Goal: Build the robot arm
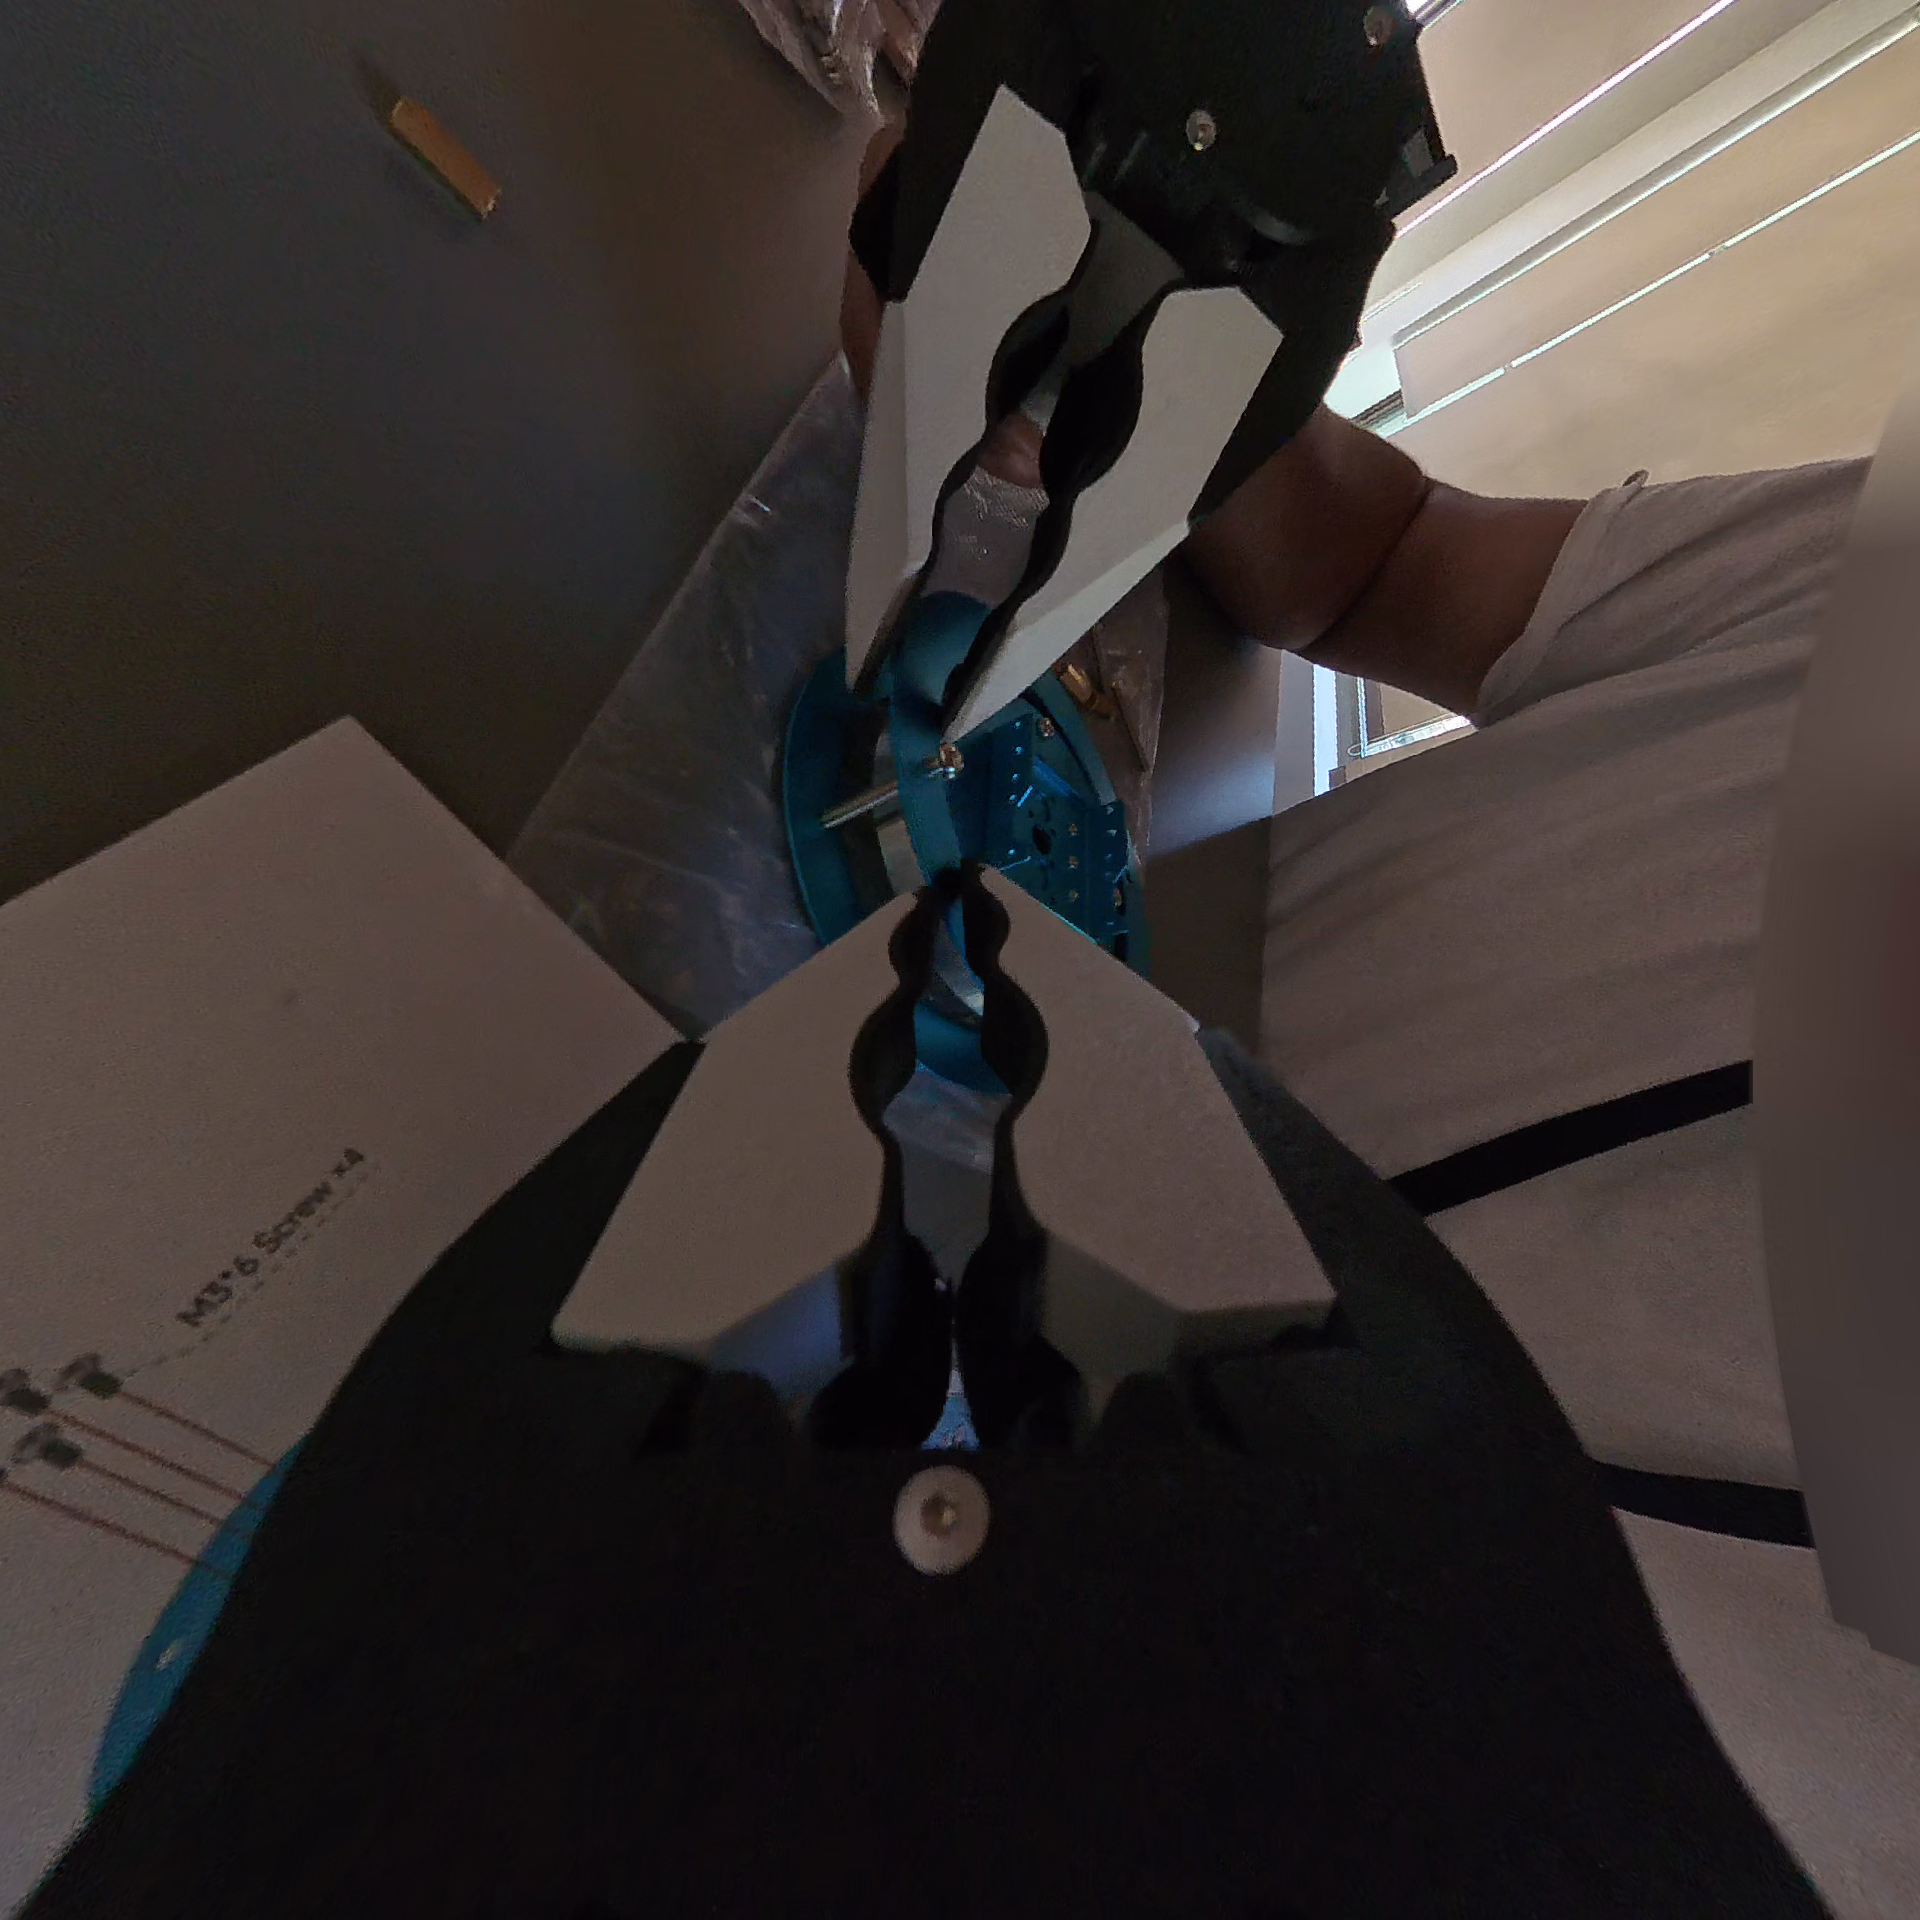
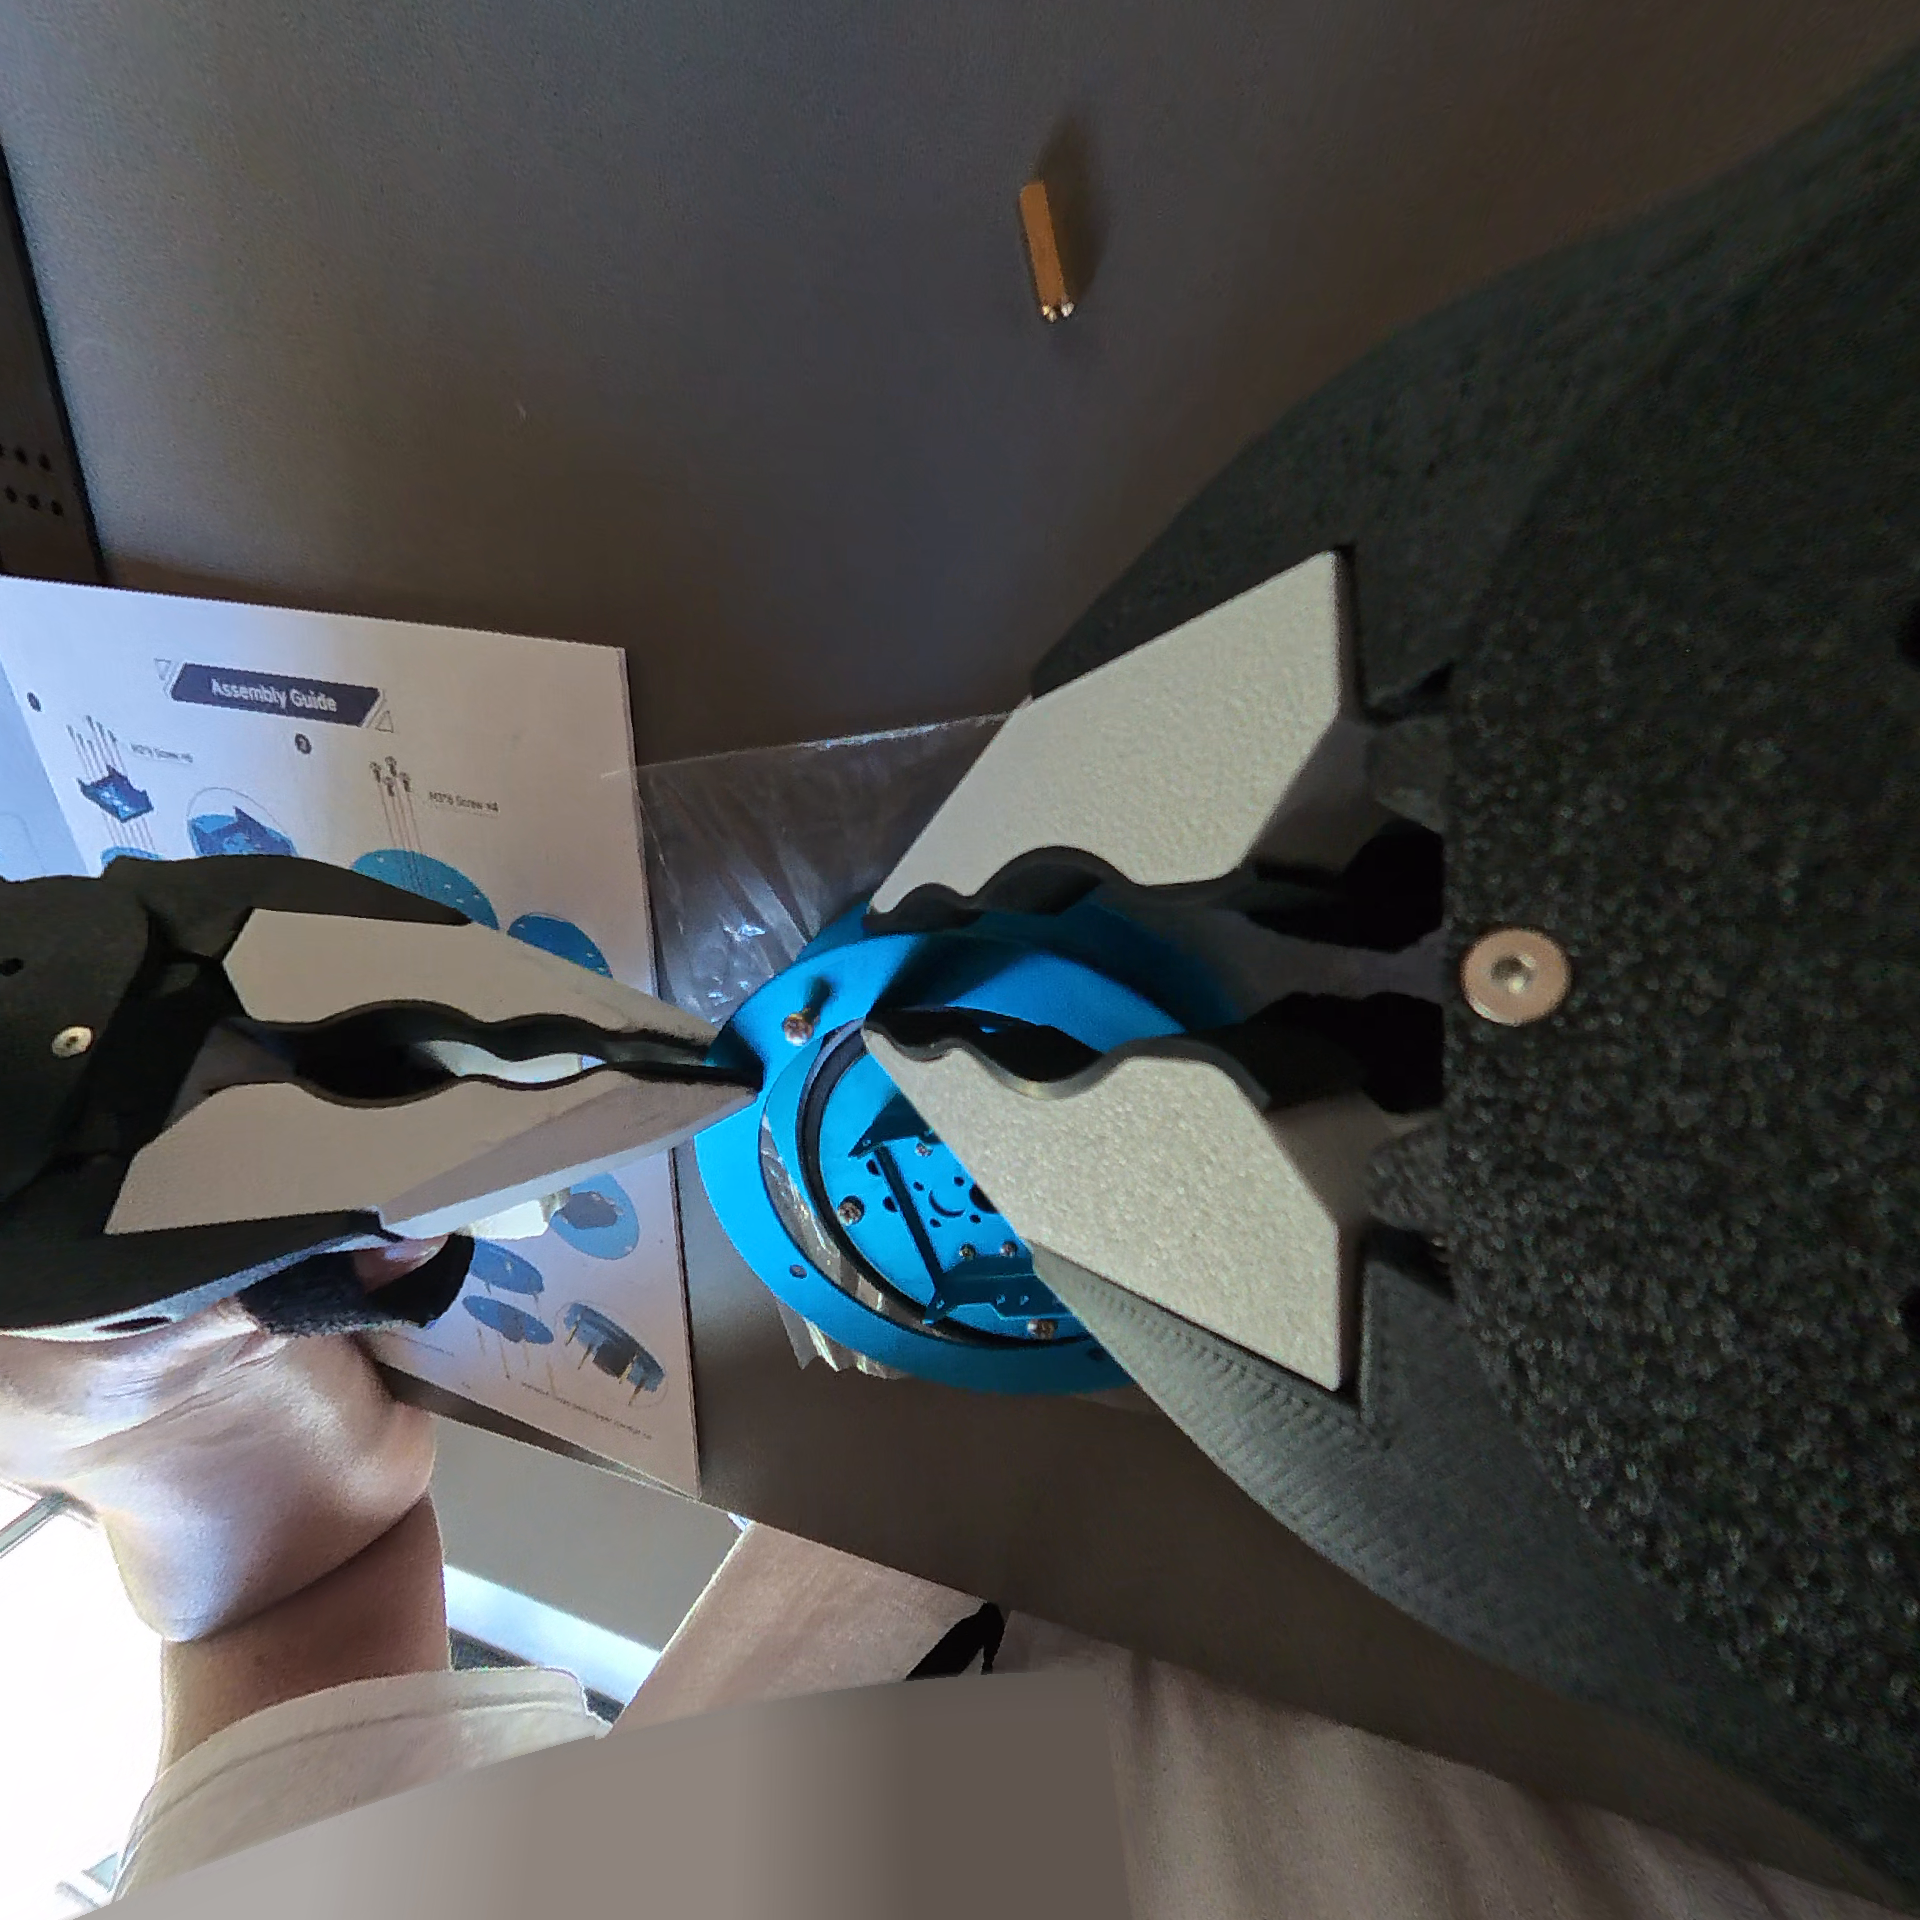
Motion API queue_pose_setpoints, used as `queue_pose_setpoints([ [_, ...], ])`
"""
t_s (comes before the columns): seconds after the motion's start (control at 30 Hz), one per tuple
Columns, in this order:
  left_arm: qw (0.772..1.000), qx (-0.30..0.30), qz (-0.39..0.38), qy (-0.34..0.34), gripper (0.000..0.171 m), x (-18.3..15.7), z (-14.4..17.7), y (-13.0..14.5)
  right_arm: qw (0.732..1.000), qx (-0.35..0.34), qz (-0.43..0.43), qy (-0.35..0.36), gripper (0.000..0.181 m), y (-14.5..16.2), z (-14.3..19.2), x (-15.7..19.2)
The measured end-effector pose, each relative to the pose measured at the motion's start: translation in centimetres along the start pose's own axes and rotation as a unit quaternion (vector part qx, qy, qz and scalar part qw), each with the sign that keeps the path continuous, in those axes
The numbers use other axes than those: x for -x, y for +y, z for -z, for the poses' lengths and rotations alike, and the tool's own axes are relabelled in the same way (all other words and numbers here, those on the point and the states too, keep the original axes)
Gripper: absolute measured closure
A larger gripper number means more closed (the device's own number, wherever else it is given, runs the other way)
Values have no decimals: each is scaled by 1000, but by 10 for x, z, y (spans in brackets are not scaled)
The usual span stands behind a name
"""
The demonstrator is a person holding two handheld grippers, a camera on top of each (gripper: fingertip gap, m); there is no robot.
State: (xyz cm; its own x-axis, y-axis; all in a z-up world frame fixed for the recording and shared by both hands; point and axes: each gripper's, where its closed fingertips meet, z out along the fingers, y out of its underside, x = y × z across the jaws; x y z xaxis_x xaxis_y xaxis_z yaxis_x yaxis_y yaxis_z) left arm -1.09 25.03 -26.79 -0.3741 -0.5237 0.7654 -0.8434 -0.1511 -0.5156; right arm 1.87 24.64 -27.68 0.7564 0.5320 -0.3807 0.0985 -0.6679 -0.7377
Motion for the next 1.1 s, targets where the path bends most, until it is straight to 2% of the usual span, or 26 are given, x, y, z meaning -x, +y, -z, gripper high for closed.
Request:
queue_pose_setpoints([
  [0.23,1000,6,14,-12,167,7,-2,3,1000,4,11,19,163,3,0,-7],
  [0.33,1000,9,18,-18,167,9,-3,5,998,-13,38,39,163,-4,6,-8],
  [0.43,1000,10,19,-18,167,9,-4,6,997,-11,62,39,165,-7,11,0],
  [0.53,1000,9,22,-15,167,9,-4,6,997,9,73,9,165,-1,14,17],
  [0.67,1000,7,28,-11,167,10,-4,5,993,46,108,16,155,20,16,29],
  [0.8,1000,7,27,-11,166,10,-4,5,993,42,102,36,147,30,19,33],
  [0.97,1000,5,28,-10,166,10,-4,5,994,30,103,29,137,28,14,37],
  [1.07,1000,6,27,-11,166,10,-4,5,993,34,103,39,137,26,11,33],
  [1.1,1000,6,27,-11,166,10,-4,5,992,36,105,52,144,25,11,29],
])
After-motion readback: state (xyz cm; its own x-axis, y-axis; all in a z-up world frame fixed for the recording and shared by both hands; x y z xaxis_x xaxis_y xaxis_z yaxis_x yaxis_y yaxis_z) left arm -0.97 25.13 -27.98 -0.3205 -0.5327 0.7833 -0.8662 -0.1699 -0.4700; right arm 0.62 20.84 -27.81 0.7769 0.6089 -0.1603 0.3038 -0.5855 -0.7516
